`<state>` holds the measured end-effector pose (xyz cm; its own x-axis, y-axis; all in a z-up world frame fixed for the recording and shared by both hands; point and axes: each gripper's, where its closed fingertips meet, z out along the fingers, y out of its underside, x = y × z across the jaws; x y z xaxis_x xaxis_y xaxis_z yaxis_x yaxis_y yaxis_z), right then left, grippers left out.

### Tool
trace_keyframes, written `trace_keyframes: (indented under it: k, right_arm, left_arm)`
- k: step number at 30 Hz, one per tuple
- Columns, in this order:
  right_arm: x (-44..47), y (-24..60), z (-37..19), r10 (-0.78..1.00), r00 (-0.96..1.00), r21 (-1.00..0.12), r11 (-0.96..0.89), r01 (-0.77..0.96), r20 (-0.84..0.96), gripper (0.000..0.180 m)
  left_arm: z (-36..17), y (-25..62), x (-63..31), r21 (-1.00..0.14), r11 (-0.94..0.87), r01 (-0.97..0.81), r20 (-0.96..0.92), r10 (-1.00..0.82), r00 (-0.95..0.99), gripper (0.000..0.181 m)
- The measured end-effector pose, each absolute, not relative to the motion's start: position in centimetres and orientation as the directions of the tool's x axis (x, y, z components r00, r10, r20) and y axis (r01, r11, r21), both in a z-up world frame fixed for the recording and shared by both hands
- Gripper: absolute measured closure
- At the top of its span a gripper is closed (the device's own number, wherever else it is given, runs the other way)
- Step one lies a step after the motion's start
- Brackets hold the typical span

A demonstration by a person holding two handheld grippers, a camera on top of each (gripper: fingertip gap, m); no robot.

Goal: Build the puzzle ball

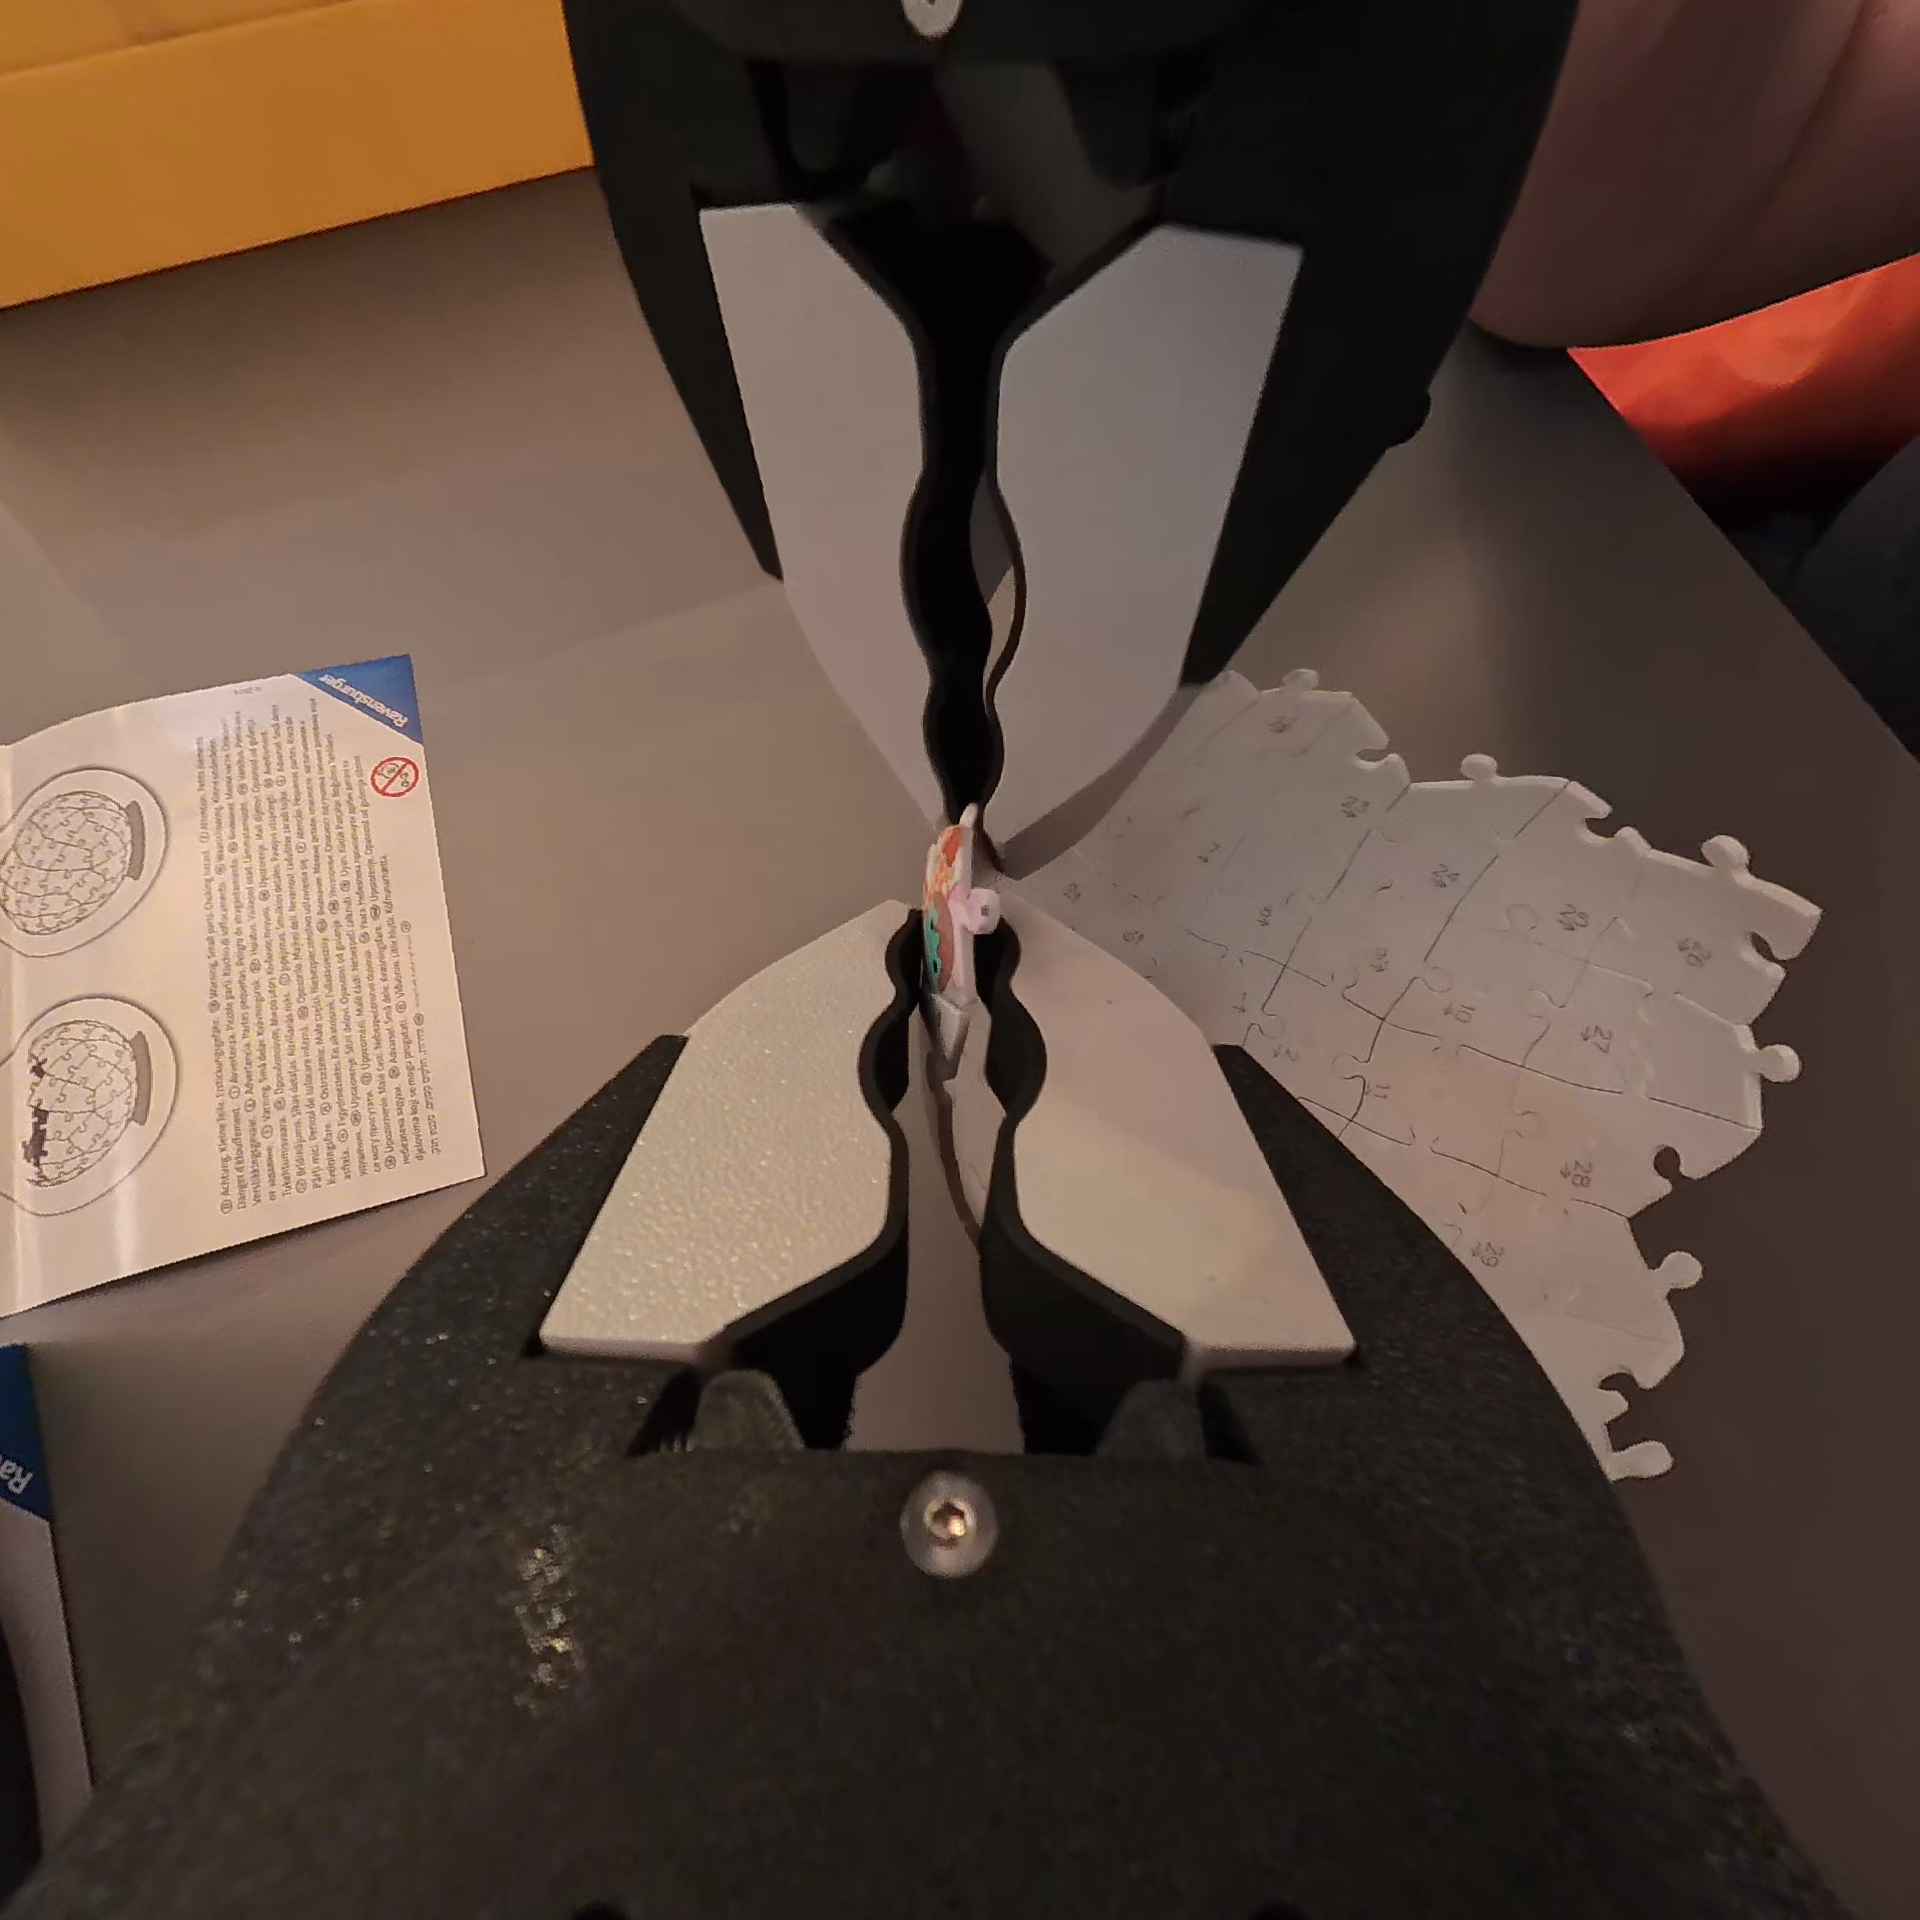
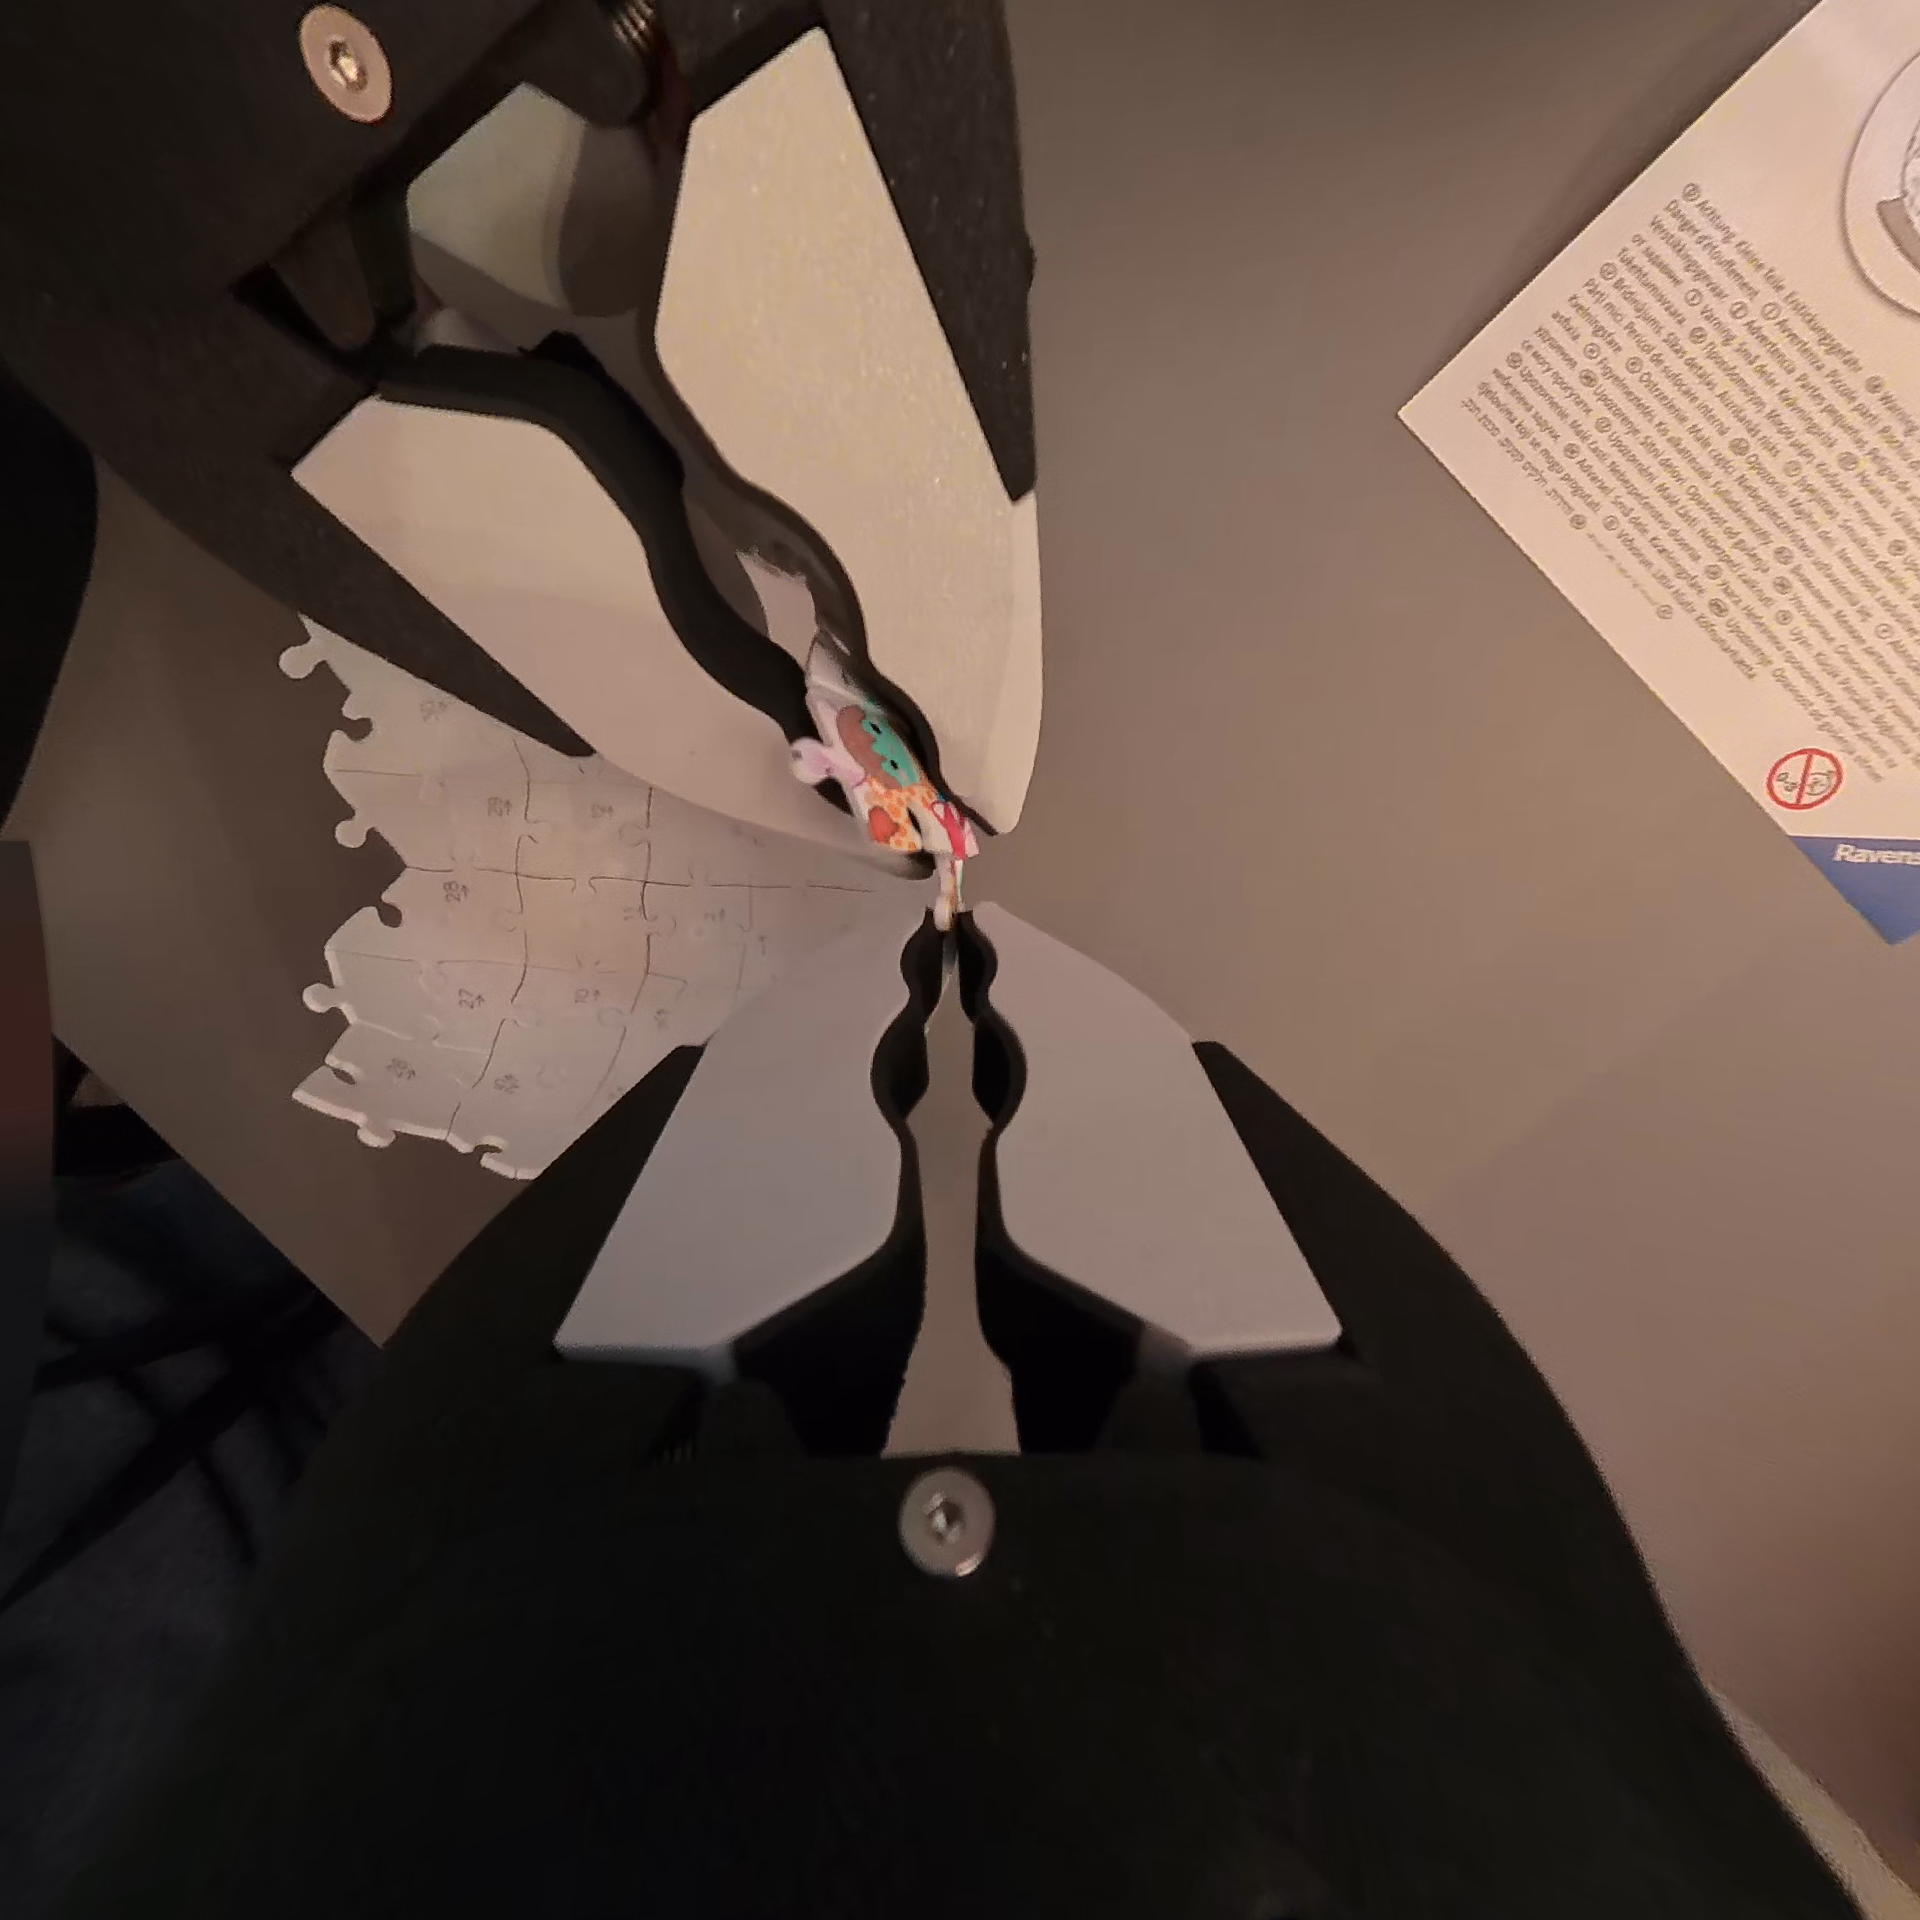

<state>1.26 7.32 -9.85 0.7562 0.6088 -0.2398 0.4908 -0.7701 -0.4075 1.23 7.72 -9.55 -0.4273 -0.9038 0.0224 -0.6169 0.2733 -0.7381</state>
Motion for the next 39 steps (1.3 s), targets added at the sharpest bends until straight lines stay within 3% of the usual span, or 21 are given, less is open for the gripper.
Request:
trace_keyframes:
  k: [21, 39]
  right_arm:
    - [1.54, 7.04, -10.05, 0.593, 0.764, -0.41, -0.781, 0.471, -0.253, 0.176]
    - [1.58, 7.48, -9.09, 0.62, 0.756, -0.482, -0.739, 0.471, -0.212, 0.177]
  left_arm:
    - [-10.02, 7.8, 1.2, -0.711, 0.293, -0.639, 0.011, -0.904, -0.427, 0.171]
    - [-10.18, 7.77, 1.19, -0.71, 0.284, -0.645, 0.027, -0.903, -0.428, 0.163]
